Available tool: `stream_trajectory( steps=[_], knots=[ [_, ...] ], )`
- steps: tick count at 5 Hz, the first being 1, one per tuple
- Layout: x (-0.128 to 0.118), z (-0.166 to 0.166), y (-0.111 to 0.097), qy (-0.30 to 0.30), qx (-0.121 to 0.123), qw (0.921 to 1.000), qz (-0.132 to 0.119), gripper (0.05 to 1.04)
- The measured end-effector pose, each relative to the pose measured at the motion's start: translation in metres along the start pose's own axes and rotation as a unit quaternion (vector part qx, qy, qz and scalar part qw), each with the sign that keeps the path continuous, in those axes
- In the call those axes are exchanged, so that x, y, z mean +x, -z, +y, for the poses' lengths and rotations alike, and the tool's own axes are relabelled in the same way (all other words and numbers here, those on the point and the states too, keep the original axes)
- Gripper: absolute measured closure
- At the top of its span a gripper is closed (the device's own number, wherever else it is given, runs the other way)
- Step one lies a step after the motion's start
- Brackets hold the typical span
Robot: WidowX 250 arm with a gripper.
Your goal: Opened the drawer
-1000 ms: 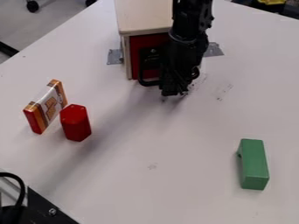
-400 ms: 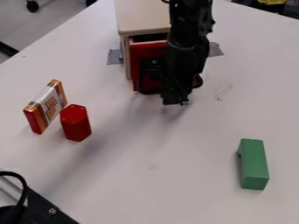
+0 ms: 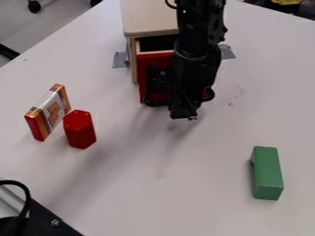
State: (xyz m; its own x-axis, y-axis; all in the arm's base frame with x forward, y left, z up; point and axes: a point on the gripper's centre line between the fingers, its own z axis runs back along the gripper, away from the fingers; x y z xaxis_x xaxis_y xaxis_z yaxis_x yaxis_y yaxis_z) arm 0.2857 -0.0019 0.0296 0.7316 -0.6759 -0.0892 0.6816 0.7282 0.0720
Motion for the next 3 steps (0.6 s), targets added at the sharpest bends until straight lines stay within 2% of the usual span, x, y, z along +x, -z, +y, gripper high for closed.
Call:
stream_trajectory(
  steps=[3],
  knots=[
    [-0.013, -0.02, -0.005, 0.018, 0.004, 0.9998, -0.005, 0.941]
  ],
)
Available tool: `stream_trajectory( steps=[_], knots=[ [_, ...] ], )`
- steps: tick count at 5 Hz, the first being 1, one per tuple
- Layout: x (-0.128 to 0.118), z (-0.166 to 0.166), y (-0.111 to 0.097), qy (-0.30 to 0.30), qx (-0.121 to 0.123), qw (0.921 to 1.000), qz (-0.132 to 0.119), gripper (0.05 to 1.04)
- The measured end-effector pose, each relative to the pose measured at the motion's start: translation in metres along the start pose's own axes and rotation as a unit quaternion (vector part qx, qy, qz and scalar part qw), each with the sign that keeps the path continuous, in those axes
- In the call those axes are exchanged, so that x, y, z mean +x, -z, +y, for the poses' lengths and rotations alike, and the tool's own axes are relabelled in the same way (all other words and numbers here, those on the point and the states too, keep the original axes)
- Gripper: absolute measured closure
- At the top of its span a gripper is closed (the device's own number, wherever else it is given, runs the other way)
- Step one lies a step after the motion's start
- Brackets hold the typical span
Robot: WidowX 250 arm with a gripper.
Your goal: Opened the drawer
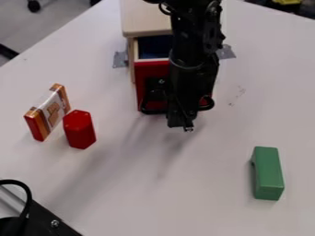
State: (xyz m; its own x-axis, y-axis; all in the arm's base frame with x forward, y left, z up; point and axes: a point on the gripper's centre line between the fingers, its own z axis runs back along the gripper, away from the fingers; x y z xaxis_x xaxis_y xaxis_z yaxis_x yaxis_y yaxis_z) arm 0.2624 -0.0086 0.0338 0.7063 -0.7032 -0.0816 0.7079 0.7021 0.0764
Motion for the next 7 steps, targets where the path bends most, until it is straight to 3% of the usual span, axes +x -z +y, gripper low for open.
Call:
stream_trajectory(
  steps=[3, 7],
  knots=[
    [0.004, -0.021, -0.002, 0.015, -0.018, 0.9997, 0.001, 0.941],
    [0.011, -0.021, -0.007, 0.011, -0.023, 0.9997, -0.003, 0.959]
  ],
)
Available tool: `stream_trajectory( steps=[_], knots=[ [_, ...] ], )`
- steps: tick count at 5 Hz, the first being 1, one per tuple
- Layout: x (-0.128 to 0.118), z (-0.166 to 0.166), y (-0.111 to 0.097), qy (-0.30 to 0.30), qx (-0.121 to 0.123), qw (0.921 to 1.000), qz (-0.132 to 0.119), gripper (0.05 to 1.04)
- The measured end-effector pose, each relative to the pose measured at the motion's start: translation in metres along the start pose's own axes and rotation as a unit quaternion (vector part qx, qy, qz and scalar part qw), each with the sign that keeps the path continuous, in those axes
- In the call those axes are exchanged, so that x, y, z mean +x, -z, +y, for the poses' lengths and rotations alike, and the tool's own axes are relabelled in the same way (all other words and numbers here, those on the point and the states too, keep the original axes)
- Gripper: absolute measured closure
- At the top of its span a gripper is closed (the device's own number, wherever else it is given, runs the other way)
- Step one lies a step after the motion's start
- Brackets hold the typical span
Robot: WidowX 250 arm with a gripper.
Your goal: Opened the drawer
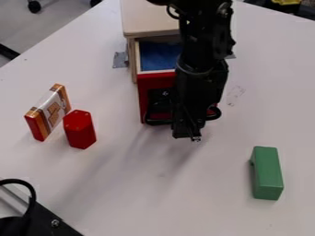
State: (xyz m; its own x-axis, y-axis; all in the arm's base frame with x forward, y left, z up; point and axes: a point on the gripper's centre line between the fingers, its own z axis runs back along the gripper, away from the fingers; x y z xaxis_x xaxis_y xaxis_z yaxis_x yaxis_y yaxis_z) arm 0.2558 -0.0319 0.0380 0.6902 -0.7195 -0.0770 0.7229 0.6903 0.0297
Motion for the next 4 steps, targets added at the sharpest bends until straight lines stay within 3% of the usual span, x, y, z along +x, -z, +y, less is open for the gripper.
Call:
stream_trajectory(
  steps=[4],
  knots=[
    [-0.008, -0.019, 0.001, 0.008, -0.009, 0.9999, 0.006, 0.934]
  ],
)
